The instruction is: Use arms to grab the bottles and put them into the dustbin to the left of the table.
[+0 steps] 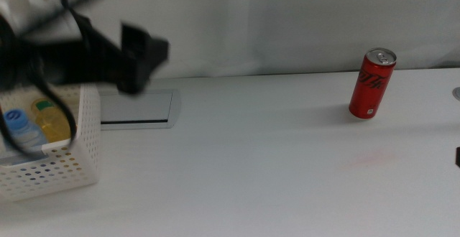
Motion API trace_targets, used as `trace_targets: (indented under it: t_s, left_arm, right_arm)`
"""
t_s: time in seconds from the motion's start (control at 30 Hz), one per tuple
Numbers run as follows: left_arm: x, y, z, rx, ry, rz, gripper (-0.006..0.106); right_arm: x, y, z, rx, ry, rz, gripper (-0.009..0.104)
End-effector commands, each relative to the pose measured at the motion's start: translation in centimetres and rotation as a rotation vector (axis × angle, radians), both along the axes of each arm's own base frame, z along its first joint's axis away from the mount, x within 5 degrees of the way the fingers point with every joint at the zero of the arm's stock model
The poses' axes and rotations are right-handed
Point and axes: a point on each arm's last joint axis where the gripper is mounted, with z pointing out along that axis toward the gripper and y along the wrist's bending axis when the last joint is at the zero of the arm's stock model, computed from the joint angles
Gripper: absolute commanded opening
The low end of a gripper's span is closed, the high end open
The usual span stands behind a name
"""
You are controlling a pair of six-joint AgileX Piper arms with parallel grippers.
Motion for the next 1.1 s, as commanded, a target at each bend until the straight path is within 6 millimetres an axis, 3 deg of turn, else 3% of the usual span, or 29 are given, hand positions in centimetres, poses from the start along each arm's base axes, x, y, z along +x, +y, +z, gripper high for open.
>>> trace_targets:
  t_s: [0.0, 0.23, 0.43, 0.47, 0.57, 0.7, 0.8, 1.07]
  left_arm:
    - [-1.8, -1.0, -1.4, 0.013, -0.005, -0.093, 0.093]
    - [-3.5, -2.3, -4.7, 0.052, 0.073, -0.186, 0.093]
    - [-3.5, -2.4, -4.8, 0.027, 0.072, -0.189, 0.093]
    - [-3.5, -2.4, -4.8, 0.021, 0.064, -0.190, 0.093]
    - [-3.5, -2.5, -4.7, 0.018, 0.056, -0.192, 0.093]
    - [-3.5, -2.5, -4.7, 0.027, 0.051, -0.198, 0.092]
    - [-3.5, -2.5, -4.7, 0.031, 0.049, -0.199, 0.089]
    - [-3.4, -2.5, -4.7, 0.032, 0.048, -0.200, 0.089]
  right_arm:
    - [0.9, 0.4, -0.4, 0.003, 0.039, -0.006, 0.103]
    - [5.8, 1.9, -2.7, -0.085, 0.101, -0.020, 0.103]
    - [9.3, 3.2, -6.9, -0.042, 0.166, -0.077, 0.103]
    - [9.9, 3.7, -8.6, -0.051, 0.164, -0.039, 0.103]
    - [10.5, 3.9, -10.8, -0.084, 0.217, -0.036, 0.103]
    - [11.4, 3.5, -12.2, -0.159, 0.214, -0.086, 0.103]
    - [12.8, 2.3, -12.4, -0.143, 0.130, -0.297, 0.103]
    - [13.2, 3.2, -13.7, -0.172, 0.206, -0.199, 0.103]
